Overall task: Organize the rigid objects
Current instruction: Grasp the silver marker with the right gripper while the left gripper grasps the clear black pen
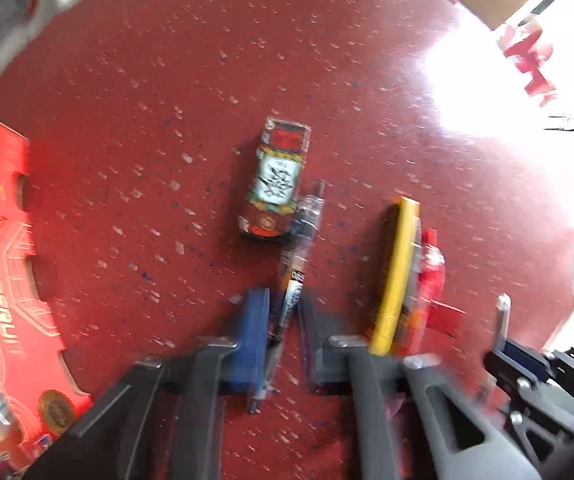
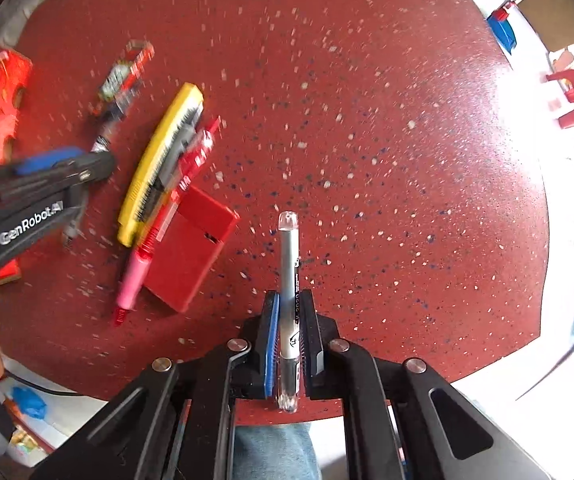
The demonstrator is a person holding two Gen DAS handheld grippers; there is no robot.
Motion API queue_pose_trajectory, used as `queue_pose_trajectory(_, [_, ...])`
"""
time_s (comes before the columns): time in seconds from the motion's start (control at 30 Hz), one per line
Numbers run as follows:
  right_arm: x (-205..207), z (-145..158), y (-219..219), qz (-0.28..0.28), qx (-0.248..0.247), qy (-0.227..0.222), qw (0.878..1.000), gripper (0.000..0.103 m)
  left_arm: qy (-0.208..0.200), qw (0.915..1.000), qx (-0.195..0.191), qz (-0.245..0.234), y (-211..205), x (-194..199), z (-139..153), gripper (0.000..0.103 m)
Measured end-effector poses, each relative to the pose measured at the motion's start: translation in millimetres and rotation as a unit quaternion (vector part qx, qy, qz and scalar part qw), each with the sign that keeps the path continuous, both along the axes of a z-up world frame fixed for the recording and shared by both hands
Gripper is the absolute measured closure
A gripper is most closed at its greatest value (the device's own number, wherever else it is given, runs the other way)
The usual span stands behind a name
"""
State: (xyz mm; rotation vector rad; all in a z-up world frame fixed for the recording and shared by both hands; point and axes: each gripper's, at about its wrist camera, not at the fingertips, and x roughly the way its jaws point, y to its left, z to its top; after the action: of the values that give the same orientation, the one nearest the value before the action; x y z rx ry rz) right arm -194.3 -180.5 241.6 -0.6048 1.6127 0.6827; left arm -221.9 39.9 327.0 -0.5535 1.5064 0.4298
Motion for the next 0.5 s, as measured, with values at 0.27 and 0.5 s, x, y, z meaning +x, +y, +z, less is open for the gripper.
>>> queue_pose_trajectory(0.27, [9, 32, -9, -0.039, 0.039, 0.013, 0.998, 0.092, -0.024, 0.9995, -0.011, 0.015, 24, -46, 40, 0.092])
queue_pose_trajectory(0.5, [13, 66, 8, -0.026, 0.068, 0.007, 0.997, 0.092, -0.044, 0.9989, 0.001, 0.015, 23, -72, 77, 0.092])
